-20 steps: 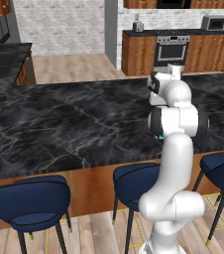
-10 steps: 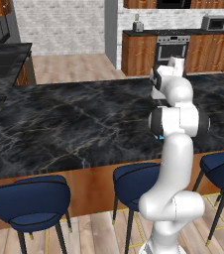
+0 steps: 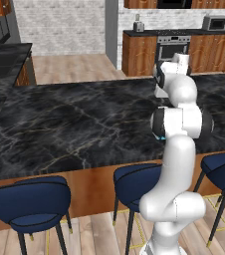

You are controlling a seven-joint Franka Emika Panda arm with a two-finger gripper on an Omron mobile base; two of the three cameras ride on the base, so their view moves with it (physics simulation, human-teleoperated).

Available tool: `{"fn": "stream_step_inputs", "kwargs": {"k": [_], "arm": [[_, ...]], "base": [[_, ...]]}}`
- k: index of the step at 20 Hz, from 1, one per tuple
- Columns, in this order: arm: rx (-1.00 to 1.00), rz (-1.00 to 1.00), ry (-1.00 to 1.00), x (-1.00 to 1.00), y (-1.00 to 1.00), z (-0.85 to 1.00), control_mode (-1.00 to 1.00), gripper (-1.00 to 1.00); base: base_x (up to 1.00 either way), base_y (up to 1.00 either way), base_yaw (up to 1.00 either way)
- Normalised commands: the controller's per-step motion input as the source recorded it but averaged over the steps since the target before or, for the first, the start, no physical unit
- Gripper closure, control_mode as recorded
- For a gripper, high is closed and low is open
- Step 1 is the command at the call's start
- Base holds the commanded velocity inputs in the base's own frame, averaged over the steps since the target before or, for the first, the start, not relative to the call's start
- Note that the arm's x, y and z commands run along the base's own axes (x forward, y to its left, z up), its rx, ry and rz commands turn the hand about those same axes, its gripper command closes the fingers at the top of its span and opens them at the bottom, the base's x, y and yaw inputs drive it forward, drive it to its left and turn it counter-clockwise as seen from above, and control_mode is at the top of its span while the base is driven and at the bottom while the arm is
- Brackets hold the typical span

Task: Stack the yogurt containers by placing the smaller containers on top of the larger containers.

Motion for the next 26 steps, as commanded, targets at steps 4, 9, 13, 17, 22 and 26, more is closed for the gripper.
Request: {"fn": "stream_step_inputs", "kwargs": {"k": [4, 9, 13, 17, 22, 26], "arm": [[0.00, 0.00, 0.00, -0.56, 0.00, 0.05, -1.00, -1.00], [0.00, 0.00, 0.00, -0.63, 0.00, 0.01, -1.00, -1.00], [0.00, 0.00, 0.00, -0.59, 0.00, 0.03, -1.00, -1.00], [0.00, 0.00, 0.00, -0.57, 0.00, 0.01, -1.00, -1.00], [0.00, 0.00, 0.00, -0.57, 0.00, 0.00, -1.00, -1.00], [0.00, 0.00, 0.00, -0.51, 0.00, 0.01, -1.00, -1.00]], "base": [[0.00, 0.00, 0.00], [0.00, 0.00, 0.00], [0.00, 0.00, 0.00], [0.00, 0.00, 0.00], [0.00, 0.00, 0.00], [0.00, 0.00, 0.00]]}}
